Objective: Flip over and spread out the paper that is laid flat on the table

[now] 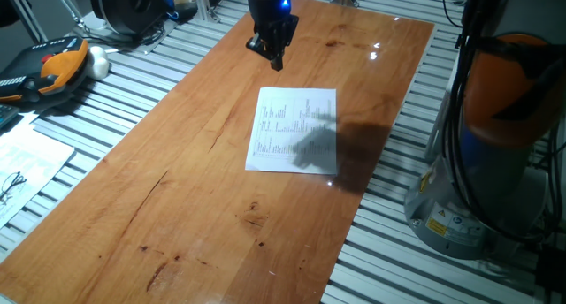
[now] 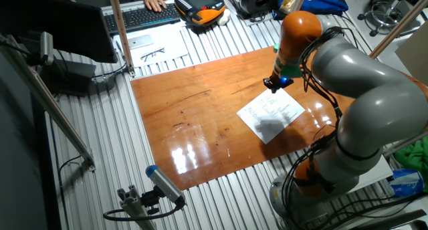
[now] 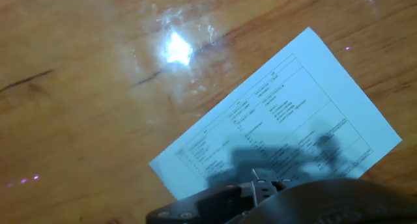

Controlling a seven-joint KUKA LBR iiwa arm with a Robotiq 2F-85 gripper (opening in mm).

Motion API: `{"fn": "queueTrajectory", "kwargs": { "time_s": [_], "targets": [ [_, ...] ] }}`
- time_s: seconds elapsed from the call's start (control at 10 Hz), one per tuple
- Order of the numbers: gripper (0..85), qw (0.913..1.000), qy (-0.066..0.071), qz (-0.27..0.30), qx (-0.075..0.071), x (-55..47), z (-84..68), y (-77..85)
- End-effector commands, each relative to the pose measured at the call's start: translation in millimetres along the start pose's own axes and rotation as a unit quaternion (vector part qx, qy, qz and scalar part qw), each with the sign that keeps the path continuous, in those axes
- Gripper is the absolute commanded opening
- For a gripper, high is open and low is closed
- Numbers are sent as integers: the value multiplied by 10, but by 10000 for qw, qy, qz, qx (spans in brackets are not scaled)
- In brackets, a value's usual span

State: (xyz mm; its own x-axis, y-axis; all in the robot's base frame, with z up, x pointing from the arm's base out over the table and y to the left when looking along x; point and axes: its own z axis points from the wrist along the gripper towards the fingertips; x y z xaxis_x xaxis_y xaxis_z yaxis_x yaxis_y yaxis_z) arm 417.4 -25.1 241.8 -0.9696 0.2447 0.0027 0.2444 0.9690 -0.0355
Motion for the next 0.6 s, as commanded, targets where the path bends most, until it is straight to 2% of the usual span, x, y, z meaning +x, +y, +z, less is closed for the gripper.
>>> {"fn": "queueTrajectory", "kwargs": {
  "time_s": [0.0, 0.5],
  "targets": [
    [0, 10000, -22, -2, 3, 3, -3, -2],
    [0, 10000, -54, 13, 2, 8, -9, -21]
  ]
}}
